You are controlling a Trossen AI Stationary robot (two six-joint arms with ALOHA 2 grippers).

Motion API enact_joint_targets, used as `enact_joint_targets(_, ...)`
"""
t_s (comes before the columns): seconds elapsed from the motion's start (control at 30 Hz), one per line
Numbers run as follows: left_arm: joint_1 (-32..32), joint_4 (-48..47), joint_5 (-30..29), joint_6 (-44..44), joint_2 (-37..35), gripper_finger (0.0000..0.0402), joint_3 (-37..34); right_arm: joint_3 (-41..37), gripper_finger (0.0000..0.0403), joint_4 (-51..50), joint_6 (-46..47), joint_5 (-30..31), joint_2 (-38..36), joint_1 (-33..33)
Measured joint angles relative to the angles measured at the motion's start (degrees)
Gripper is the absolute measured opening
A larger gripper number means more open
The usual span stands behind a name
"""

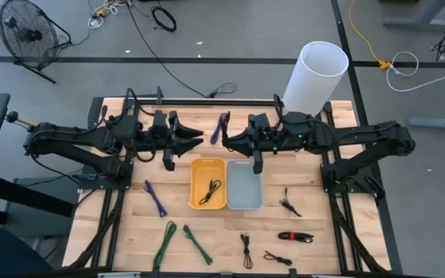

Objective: Pick & Place USB Port
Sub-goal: Put the black charger cable into the yellow bin

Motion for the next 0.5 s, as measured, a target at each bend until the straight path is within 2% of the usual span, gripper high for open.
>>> enact_joint_targets(0.37, 1.2, 8.2, -1.5, -0.2, 5.4, 0.0126, 0.0, 0.0, 0.0, 0.2, -0.4, -1.6, 0.2, -0.1)
enact_joint_targets(0.5, 2.4, 12.1, 0.3, -2.6, 6.8, 0.0126, 0.0, 0.0, 0.0, -0.2, -0.9, -1.7, 0.2, -0.1)
